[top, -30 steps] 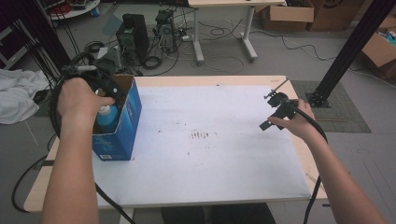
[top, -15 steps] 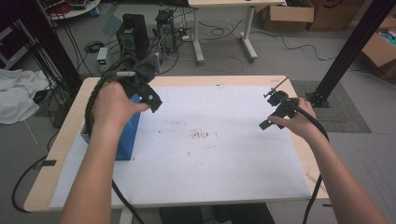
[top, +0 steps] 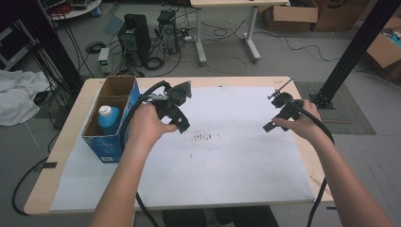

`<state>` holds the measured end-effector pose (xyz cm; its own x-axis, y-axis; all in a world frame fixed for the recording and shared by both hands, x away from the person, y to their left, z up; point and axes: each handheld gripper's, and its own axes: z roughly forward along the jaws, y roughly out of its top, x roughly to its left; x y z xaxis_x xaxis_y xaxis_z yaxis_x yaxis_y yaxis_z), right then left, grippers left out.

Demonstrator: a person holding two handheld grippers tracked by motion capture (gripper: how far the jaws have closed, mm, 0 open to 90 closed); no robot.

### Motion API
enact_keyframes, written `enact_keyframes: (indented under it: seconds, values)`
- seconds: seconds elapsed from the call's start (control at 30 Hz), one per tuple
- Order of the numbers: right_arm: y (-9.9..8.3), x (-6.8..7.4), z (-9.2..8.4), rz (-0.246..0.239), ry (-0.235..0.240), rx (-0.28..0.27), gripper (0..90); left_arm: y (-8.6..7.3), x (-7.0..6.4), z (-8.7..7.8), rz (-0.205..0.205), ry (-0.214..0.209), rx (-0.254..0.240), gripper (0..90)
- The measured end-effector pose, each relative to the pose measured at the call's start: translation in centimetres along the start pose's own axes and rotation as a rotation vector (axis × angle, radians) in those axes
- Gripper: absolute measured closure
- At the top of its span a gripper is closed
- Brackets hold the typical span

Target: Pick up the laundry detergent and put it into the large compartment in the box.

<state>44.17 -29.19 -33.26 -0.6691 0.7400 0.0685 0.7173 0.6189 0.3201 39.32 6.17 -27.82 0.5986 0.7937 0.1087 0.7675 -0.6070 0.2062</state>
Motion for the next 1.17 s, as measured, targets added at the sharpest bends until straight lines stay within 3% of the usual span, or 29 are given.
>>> enact_keyframes:
  seconds: [0.17, 0.37, 1.17]
  values:
    - [0.0, 0.0, -0.1, -0.003, -0.003, 0.000, 27.3, 0.2, -0.9, 1.7, 0.029, -0.008, 0.019, 15.6]
    - [-0.1, 0.1, -0.2, -0.002, -0.005, -0.006, 27.3, 0.5, -1.4, 2.5, 0.036, 0.012, 0.026, 15.5]
    - [-0.6, 0.2, -0.5, 0.004, -0.007, -0.009, 26.5, 0.9, -2.6, 3.2, 0.052, 0.000, 0.020, 15.3]
